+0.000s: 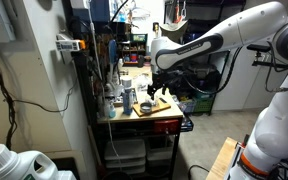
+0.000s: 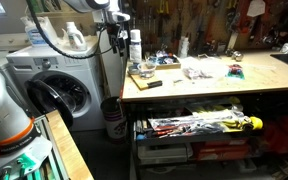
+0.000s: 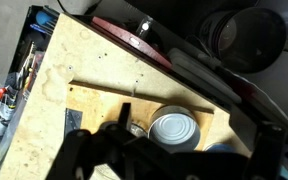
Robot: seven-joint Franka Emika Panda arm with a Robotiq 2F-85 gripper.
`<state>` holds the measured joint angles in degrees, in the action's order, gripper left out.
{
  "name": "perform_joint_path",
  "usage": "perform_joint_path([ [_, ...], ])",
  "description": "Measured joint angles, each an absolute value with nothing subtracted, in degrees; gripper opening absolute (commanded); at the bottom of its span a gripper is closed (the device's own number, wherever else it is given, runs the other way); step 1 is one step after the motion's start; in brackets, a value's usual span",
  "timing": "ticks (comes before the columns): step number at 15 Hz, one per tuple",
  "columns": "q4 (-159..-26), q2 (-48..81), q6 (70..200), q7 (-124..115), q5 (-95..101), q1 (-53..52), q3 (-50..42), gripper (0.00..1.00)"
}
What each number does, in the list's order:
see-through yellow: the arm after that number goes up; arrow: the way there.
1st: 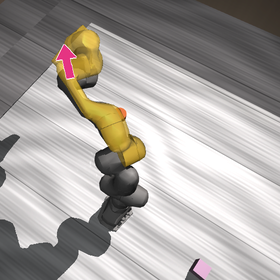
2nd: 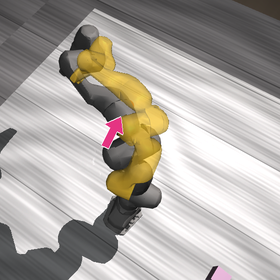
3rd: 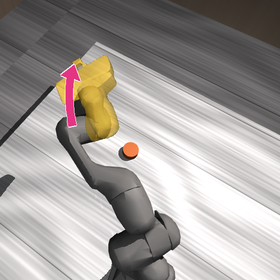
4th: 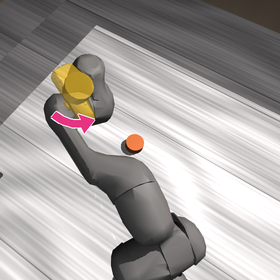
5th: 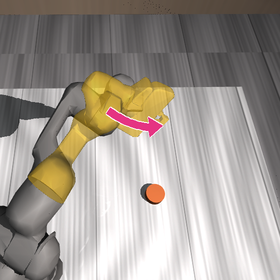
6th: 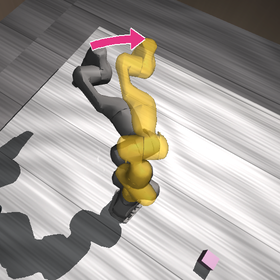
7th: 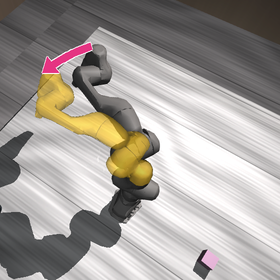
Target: Take a metal object out of the plastic bowl and place it into the metal bowl then put the metal bowl into the plastic bowl
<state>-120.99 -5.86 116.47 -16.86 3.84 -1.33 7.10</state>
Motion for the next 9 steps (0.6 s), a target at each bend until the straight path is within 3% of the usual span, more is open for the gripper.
perform_joint_path([
  [9,-120.45,-3.18,122.09,-23.71,2.93,1.00,2.26,1.00],
])
